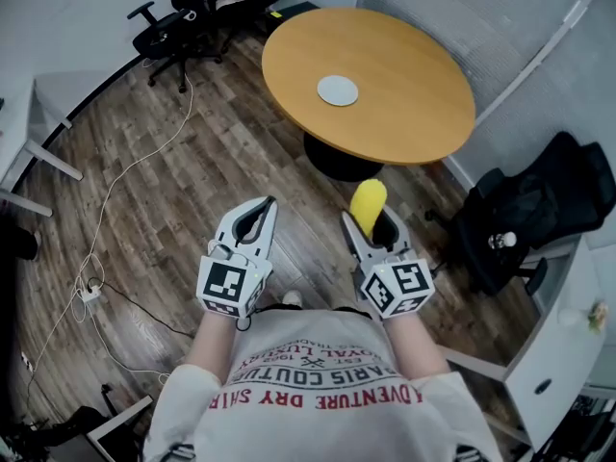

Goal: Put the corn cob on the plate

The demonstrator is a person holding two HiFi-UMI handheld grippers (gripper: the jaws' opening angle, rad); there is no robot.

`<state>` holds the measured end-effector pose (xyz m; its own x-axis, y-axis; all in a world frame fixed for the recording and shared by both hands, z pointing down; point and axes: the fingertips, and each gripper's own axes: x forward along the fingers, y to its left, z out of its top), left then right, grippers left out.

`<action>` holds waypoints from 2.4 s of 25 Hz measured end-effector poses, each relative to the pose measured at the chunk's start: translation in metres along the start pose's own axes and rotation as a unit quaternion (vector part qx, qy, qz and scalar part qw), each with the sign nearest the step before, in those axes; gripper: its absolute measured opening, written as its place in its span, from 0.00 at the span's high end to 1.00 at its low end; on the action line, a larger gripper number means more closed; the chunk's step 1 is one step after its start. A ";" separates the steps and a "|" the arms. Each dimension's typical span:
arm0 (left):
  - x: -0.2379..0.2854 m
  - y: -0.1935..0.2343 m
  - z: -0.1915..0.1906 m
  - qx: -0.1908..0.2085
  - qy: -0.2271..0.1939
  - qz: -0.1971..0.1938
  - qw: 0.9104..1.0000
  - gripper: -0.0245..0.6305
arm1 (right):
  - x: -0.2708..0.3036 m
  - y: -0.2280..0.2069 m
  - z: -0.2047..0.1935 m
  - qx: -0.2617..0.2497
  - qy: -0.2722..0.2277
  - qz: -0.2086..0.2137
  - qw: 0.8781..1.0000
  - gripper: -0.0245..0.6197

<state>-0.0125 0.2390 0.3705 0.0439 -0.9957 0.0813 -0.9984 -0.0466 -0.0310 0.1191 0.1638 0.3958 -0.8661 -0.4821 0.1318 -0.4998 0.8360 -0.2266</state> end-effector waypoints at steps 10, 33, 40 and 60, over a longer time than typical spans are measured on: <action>0.030 0.061 -0.010 -0.017 0.010 0.010 1.000 0.91 | 0.075 -0.003 0.003 0.014 0.012 0.003 1.000 0.54; 0.284 0.151 0.013 0.002 0.001 0.023 1.000 0.91 | 0.269 -0.174 0.063 -0.017 0.007 0.020 1.000 0.54; 0.345 0.152 0.009 0.006 0.010 -0.015 1.000 0.91 | 0.291 -0.215 0.064 -0.013 0.016 -0.008 1.000 0.54; 0.523 0.200 0.009 0.021 0.020 -0.248 0.968 0.91 | 0.373 -0.306 0.068 0.061 0.015 -0.228 0.972 0.54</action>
<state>-0.1887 -0.2920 0.3980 0.5151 -0.8463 0.1359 -0.8528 -0.5219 -0.0180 -0.0515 -0.2896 0.4491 -0.5558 -0.7851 0.2733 -0.8292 0.4999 -0.2502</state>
